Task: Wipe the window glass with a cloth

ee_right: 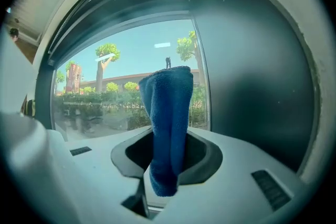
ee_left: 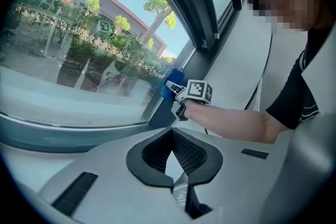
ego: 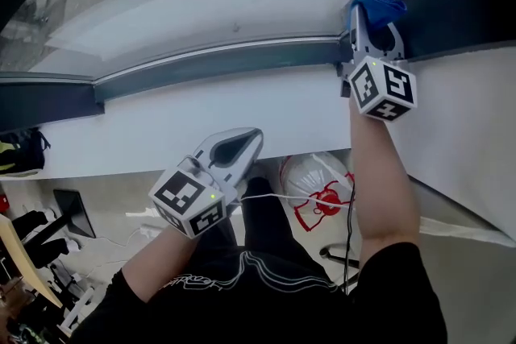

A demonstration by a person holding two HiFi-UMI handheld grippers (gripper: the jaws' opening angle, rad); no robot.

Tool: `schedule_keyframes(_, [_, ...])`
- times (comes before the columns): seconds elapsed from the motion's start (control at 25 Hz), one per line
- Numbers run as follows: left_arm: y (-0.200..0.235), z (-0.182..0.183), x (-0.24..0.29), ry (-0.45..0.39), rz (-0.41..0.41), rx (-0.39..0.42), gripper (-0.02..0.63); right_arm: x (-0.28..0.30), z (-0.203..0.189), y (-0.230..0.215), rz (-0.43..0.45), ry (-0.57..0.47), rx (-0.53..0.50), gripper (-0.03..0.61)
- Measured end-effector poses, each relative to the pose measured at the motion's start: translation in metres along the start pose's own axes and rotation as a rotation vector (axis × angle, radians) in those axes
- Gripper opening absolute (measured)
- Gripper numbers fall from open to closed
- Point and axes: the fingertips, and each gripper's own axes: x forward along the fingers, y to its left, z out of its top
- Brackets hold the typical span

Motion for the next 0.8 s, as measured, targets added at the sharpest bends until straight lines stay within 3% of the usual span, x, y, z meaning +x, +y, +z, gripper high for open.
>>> schedule_keyframes(0.16, [-0.007, 0.001, 0.004, 0.0, -0.016, 0.012, 0.005, 0.002, 0.003, -0.007, -0.01, -0.012, 0.005, 0.092])
schedule_keyframes(0.44, [0.015, 0.004, -0.016, -0.036, 0.033, -0.016, 0.005, -0.006, -0.005, 0.014, 0.005, 0.0, -0.043, 0.093])
schedule_keyframes(0.6, [0.035, 0.009, -0.046, -0.073, 0.071, -0.027, 0.005, -0.019, -0.018, 0.067, 0.082, 0.028, -0.092, 0.092])
schedule_keyframes(0.8, [0.074, 0.01, -0.1, -0.126, 0.137, -0.054, 0.005, -0.031, -0.03, 0.17, 0.222, 0.04, -0.077, 0.093])
